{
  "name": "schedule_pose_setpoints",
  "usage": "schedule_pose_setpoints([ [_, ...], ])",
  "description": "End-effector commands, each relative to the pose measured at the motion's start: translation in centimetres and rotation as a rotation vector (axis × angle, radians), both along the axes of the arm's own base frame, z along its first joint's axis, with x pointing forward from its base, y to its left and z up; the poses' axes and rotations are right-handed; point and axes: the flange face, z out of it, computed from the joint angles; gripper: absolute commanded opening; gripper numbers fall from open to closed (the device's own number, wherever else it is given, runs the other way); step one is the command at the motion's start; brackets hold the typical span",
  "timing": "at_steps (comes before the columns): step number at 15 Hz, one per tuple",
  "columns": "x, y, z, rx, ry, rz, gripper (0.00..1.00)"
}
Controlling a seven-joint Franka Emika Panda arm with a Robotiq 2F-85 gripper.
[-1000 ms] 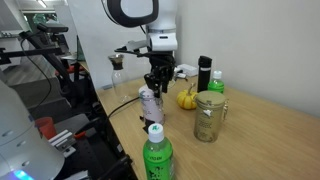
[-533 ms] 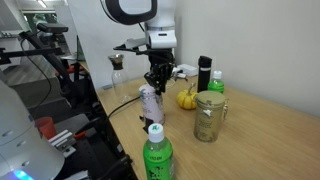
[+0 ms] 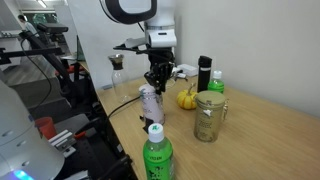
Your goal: Lift the lid of the white bowl
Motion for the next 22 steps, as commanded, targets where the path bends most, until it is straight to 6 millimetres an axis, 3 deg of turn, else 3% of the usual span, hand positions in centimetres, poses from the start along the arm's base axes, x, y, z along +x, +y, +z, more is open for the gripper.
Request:
schedule_pose_setpoints([
  [1,-0.3,0.5,0.8,-0.017,-0.002,0.017,0.06],
  [22,-0.2,1.6,2.7,-0.050,-0.024,0.058,0.06],
])
